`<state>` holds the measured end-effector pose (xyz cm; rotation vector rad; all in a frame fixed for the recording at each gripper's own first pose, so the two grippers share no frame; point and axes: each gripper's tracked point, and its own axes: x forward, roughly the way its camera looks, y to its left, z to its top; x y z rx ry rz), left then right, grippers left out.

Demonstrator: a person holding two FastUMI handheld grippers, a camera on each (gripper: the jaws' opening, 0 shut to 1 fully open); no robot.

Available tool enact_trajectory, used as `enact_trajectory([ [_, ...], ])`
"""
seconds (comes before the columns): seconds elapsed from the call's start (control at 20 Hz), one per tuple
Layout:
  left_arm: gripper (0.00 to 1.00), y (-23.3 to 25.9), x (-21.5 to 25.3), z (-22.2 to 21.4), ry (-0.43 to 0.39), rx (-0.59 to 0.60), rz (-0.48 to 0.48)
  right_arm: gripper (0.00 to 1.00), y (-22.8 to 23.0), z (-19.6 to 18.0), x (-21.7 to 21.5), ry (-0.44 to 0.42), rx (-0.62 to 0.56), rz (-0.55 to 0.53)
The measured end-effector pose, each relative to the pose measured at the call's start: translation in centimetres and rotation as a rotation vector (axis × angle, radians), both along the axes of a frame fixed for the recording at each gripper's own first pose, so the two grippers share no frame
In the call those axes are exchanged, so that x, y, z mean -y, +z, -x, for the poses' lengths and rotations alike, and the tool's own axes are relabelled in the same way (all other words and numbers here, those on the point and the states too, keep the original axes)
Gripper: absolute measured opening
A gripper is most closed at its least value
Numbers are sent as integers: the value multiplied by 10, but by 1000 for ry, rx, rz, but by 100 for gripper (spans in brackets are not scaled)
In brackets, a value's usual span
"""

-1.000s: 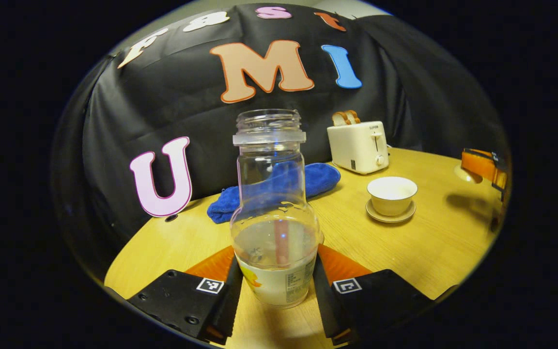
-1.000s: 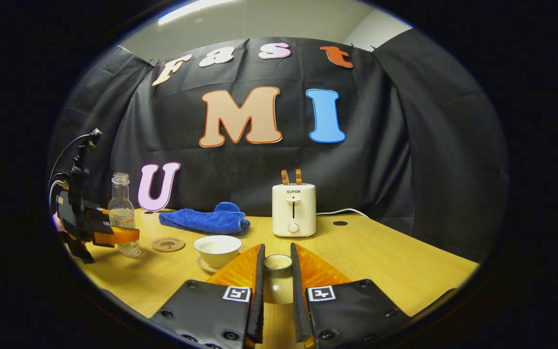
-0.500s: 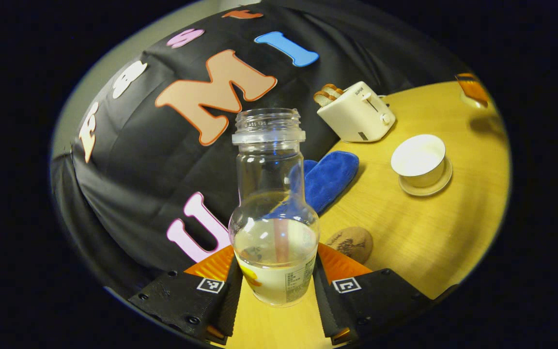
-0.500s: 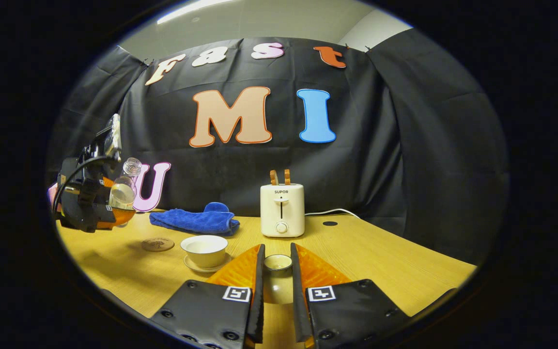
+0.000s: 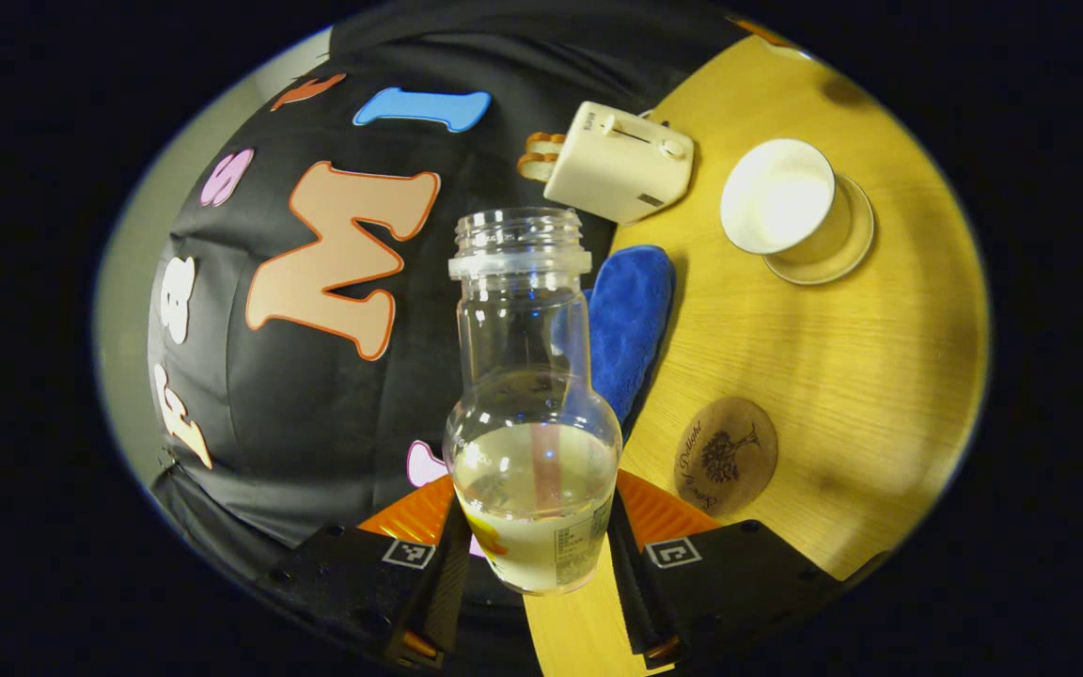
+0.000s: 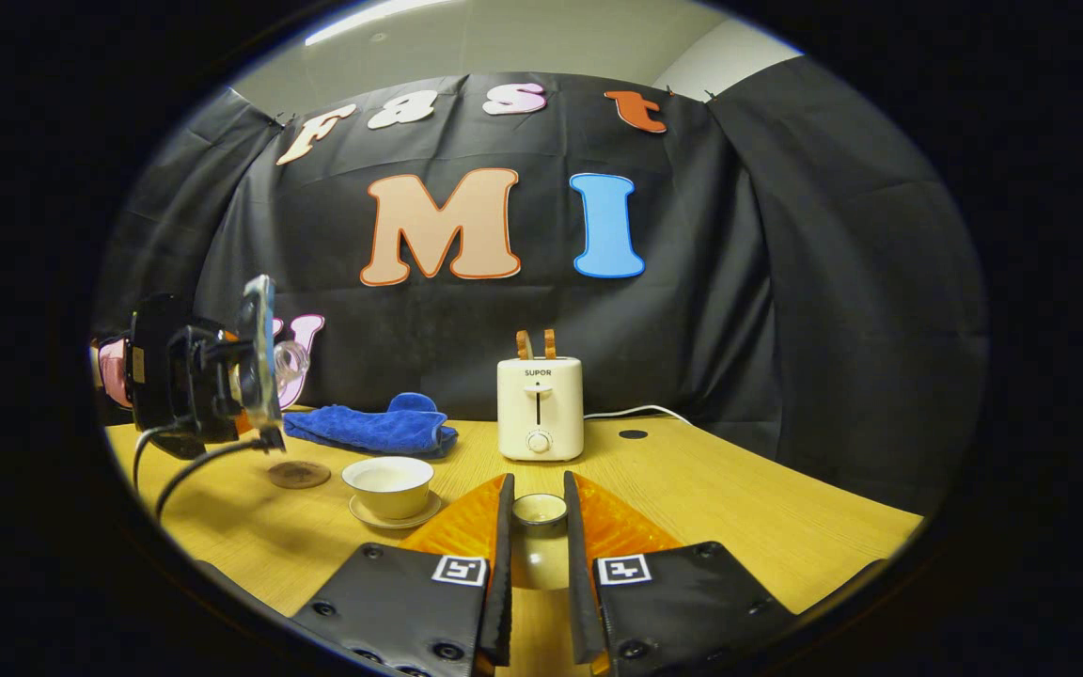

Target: Open the teacup lid with one hand, grasp the water bottle and pour water into the teacup with the other hand; after pouring, place the water bottle on the coaster and then close the teacup lid.

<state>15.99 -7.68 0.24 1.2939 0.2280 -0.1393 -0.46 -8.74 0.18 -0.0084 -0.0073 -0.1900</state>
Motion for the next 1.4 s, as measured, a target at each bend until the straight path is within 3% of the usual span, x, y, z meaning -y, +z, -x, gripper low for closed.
enact_trajectory([
  [0.65,66,0,23,-15,-70,30,-327,28,0,0,2,-8,0,0],
  [1.4,66,8,41,-20,-116,42,-567,29,0,-1,3,-9,-1,-1],
])
